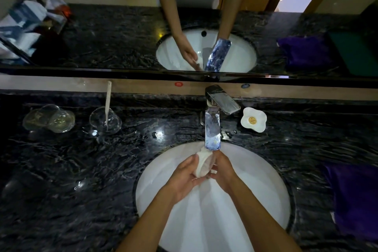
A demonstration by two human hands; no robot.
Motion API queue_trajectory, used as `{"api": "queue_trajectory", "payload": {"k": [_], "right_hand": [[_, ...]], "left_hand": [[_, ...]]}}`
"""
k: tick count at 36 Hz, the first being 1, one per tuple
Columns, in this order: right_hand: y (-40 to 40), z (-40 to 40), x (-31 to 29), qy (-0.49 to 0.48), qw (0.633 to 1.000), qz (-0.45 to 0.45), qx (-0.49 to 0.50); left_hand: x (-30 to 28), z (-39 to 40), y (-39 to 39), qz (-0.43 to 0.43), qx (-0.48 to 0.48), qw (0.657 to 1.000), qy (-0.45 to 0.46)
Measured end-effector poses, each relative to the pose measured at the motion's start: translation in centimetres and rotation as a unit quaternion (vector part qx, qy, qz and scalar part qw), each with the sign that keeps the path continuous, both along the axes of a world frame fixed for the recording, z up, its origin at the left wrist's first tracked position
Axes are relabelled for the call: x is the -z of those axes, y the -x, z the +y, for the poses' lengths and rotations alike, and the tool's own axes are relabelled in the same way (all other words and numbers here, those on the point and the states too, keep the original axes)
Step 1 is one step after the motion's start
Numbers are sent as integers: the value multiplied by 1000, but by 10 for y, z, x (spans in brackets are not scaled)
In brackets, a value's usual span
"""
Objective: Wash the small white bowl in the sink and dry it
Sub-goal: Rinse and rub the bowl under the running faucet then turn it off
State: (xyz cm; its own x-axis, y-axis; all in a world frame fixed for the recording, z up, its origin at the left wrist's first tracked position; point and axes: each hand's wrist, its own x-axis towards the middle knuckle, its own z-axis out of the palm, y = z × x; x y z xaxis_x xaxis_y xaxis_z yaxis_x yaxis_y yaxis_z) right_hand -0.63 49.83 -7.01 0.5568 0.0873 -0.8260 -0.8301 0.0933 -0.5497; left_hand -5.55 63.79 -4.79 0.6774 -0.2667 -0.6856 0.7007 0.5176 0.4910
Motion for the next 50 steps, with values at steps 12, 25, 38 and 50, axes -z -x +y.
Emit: {"api": "queue_trajectory", "payload": {"k": [12,25,38,50], "right_hand": [[12,-24,-12,21,996,-71,-55],[19,-41,-25,-7,990,-126,-68],[20,-44,-31,3,990,-114,-77],[25,-35,-14,4,997,-62,-45]], "left_hand": [[13,6,-10,28,-34,997,-67],[19,2,-15,-11,-10,992,-124],[21,1,-14,-9,20,994,-104],[20,13,1,-22,17,992,-121]]}}
